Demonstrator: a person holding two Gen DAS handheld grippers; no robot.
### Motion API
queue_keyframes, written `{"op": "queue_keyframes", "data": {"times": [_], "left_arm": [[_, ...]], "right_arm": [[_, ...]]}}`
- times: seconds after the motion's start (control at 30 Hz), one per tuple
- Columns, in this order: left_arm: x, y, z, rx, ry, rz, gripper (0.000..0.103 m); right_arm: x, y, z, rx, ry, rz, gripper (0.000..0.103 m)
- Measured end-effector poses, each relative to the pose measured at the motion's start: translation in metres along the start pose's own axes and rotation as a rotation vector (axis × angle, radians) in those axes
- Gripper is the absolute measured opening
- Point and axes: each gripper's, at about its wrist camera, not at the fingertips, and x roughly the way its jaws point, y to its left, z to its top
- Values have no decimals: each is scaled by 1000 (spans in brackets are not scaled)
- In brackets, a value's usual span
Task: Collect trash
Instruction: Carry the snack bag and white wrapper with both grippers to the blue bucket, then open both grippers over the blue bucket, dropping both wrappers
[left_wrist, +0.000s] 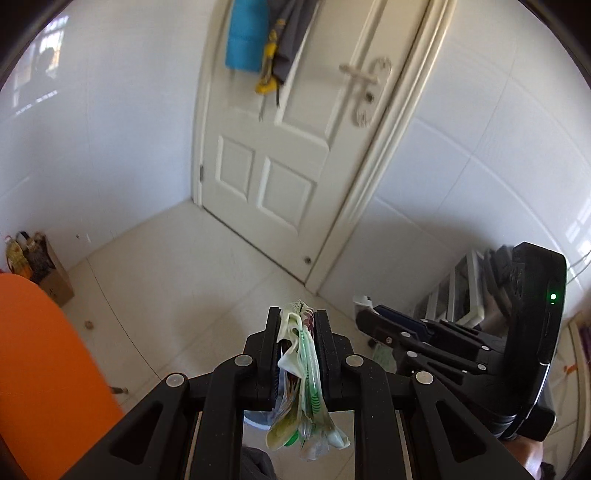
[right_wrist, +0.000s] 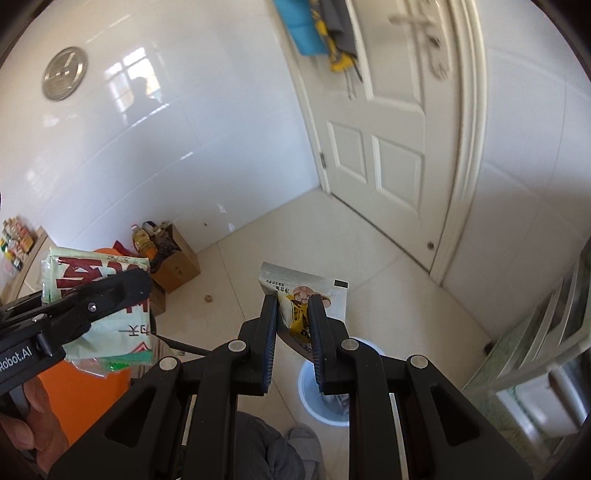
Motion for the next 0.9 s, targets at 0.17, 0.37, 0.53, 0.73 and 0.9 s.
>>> {"op": "queue_keyframes", "data": {"times": [0.17, 0.37, 0.53, 0.73, 0.9], "left_arm": [[65, 3, 3, -15, 136, -3, 12], [128, 5, 22, -44, 279, 19, 13], [165, 0, 39, -41, 336, 43, 16], [188, -6, 55, -42, 349, 91, 48], [169, -7, 50, -21, 280, 178, 88]], "right_arm": [[45, -37, -15, 85, 80, 17, 17], [93, -62, -25, 151, 175, 40, 19], [116, -81, -32, 218, 214, 46, 20], [124, -97, -41, 286, 227, 41, 61], [114, -105, -43, 337, 181, -37, 103]]}}
